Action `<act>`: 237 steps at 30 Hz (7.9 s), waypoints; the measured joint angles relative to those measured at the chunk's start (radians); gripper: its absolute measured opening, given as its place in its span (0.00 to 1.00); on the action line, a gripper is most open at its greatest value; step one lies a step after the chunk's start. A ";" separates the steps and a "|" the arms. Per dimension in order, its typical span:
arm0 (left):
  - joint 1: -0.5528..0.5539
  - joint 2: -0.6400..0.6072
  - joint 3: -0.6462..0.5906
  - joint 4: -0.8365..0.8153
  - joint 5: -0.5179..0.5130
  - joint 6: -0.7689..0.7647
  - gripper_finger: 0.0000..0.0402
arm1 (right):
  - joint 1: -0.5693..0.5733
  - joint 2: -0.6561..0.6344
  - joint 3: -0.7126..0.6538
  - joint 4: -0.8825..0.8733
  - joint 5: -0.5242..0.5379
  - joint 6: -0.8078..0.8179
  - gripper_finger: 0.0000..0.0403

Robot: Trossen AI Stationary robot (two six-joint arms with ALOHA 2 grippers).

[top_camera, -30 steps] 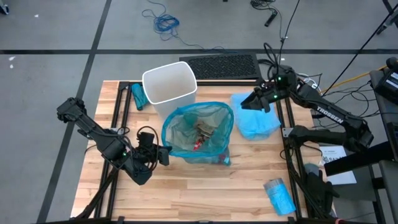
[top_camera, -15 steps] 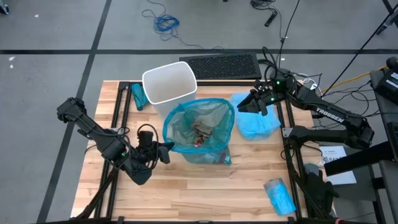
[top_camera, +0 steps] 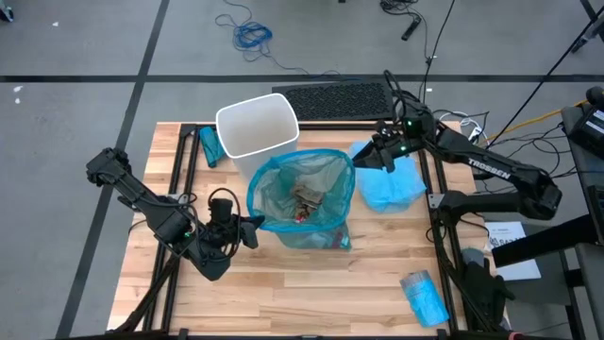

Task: Place trash/remove bag and relplace
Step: Close the blue trash bag

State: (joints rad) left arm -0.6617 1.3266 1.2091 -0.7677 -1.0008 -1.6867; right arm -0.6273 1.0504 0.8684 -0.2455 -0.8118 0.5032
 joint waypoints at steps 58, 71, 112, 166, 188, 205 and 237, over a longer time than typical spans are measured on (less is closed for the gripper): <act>-0.064 -0.067 0.000 -0.088 0.021 -0.155 0.40 | 0.077 0.147 0.005 0.167 -0.059 0.083 0.00; -0.107 -0.058 0.000 -0.154 -0.052 -0.290 0.40 | 0.077 0.147 0.005 0.167 -0.058 0.083 0.00; -0.026 0.048 0.000 0.260 -0.157 0.005 0.00 | 0.061 0.147 0.005 0.148 -0.048 0.063 0.00; -0.106 -0.119 -0.021 0.269 -0.355 0.285 0.00 | 0.102 0.109 0.005 0.597 -0.240 0.388 0.00; -0.109 -0.158 -0.022 1.412 -0.306 1.634 0.00 | 0.033 0.141 -0.066 -0.173 0.041 -0.194 0.00; -0.108 -0.159 -0.020 1.087 -0.398 1.355 0.00 | 0.104 0.133 -0.158 0.573 -0.131 0.329 0.00; 0.426 0.146 -0.023 1.042 0.523 0.932 0.00 | 0.274 0.156 -0.153 0.955 -0.025 0.595 0.02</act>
State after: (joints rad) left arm -0.2358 1.4724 1.1866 0.2743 -0.4775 -0.7549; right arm -0.3531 1.2064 0.7151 0.7091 -0.8363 1.0985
